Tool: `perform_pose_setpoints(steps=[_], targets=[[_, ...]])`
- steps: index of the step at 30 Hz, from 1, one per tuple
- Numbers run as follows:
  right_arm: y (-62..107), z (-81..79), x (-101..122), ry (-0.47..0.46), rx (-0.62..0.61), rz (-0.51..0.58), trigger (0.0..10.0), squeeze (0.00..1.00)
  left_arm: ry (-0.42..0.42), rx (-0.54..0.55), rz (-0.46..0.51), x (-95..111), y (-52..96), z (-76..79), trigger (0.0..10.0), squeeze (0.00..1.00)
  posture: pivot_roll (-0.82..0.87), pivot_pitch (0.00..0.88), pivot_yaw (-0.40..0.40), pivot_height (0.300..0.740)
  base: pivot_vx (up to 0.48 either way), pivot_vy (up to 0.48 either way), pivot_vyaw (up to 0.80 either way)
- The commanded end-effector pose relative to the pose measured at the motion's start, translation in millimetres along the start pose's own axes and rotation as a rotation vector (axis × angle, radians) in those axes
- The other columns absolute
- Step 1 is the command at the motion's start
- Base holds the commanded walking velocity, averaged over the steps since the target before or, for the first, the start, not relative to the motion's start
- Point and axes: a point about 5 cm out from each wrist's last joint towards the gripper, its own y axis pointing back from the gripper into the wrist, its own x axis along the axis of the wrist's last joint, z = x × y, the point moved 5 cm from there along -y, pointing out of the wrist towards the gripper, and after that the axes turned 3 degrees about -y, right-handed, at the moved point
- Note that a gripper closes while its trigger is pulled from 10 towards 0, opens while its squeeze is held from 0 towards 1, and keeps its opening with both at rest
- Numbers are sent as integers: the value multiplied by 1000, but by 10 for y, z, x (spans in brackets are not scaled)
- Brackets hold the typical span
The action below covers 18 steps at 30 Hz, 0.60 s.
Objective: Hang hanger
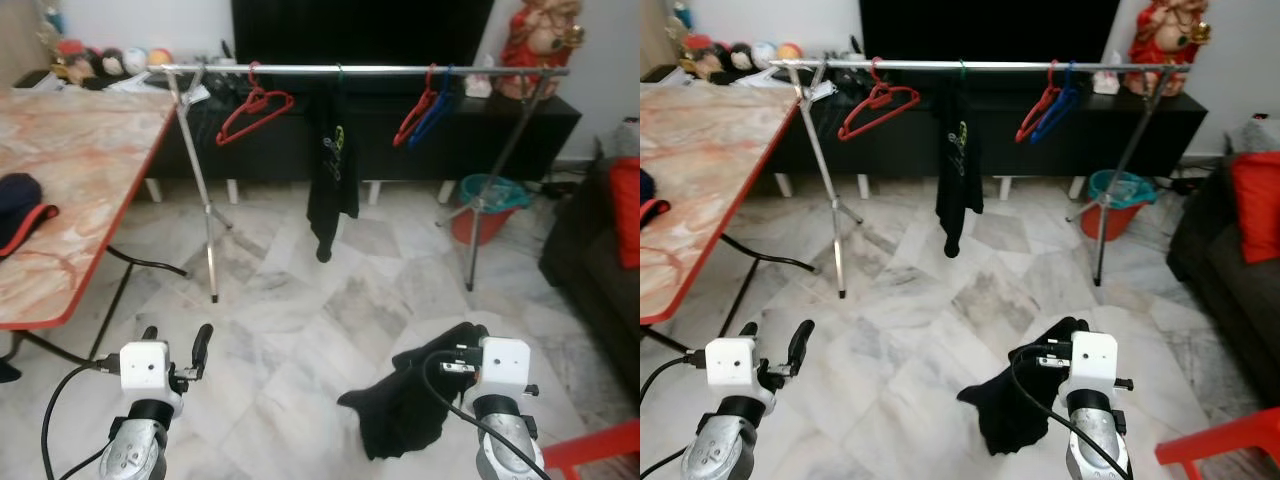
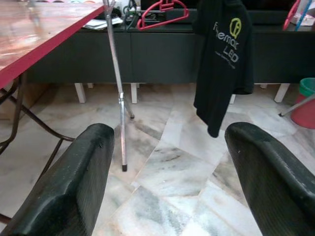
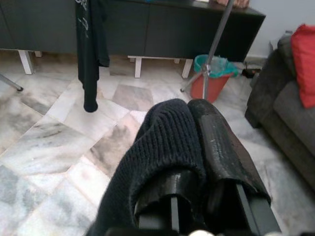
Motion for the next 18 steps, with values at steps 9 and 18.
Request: perform_pose_setpoints(steps=[9, 18], targets=[[-96, -79, 209, 11, 17, 70, 10000, 0, -14, 12, 3, 45, -7, -1, 10000, 0, 72, 0, -66, 740, 191, 0, 0], [-95, -46, 207, -10, -15, 71, 10000, 0, -21, 24, 10, 80, -12, -30, 10000, 0, 75, 0, -53, 740, 329, 0, -438]])
